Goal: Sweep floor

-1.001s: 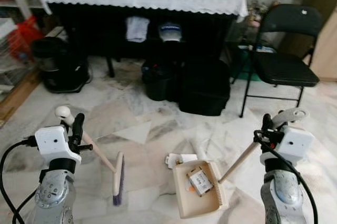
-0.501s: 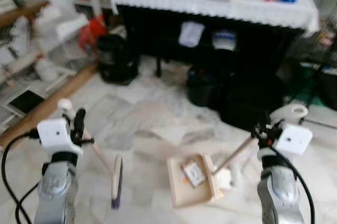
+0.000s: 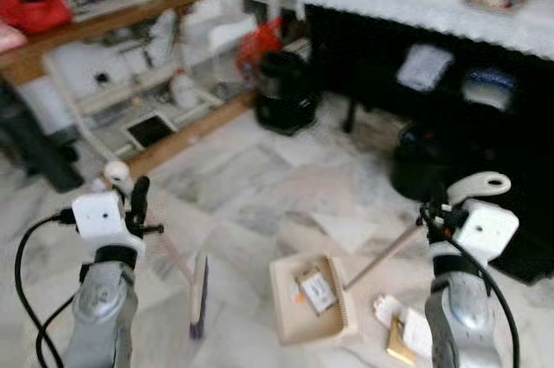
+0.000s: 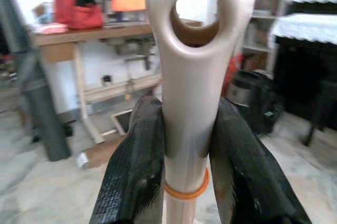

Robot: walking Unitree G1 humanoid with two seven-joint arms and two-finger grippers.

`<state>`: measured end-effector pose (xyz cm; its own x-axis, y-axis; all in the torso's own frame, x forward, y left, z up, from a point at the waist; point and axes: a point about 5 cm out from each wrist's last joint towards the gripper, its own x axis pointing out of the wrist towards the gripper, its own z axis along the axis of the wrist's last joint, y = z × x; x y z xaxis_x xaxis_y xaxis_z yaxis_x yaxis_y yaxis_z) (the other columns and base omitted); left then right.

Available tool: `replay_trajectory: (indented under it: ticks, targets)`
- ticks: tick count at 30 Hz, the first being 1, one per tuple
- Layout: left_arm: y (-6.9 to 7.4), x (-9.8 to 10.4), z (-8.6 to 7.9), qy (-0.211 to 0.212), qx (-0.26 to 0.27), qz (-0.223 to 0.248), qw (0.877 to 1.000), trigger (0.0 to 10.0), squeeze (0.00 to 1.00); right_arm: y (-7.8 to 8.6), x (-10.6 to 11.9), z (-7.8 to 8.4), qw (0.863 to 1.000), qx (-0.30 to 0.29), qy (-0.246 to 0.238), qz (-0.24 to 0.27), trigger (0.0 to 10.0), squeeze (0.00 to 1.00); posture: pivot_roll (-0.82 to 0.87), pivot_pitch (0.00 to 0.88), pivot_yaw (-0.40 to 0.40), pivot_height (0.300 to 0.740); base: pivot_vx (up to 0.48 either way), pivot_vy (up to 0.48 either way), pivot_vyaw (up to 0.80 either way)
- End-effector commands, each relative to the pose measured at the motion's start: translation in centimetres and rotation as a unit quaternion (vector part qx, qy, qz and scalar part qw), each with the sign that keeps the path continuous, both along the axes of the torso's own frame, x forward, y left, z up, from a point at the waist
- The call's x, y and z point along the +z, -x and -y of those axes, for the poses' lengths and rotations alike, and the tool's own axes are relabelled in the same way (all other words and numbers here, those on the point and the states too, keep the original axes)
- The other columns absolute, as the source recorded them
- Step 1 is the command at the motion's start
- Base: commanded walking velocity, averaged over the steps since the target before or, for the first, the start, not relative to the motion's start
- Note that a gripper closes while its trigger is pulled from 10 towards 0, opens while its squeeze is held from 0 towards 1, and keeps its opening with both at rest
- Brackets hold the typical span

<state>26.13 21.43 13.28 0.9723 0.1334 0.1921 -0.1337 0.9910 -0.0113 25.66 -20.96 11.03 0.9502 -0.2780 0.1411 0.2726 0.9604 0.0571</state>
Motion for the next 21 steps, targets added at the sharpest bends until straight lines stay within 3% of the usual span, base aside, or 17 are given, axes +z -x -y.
replay_trajectory:
  ticks: [1, 21]
  targets:
    - [0.10, 0.58, -0.49, -0.012, 0.014, 0.010, 1.000, 10.0, 0.00, -0.43, 1.33, -0.66, 0.999, 0.012, 0.000, 0.032, 10.0, 0.00, -0.03, 0.000, -0.008, 0.740, 0.000, 0.000, 0.80]
    - [0.03, 0.36, -0.06, -0.013, 0.011, 0.005, 1.000, 10.0, 0.00, -0.89, 1.40, -0.78, 0.998, 0.017, -0.034, 0.041, 10.0, 0.00, -0.02, 0.000, 0.001, 0.740, 0.000, 0.000, 0.80]
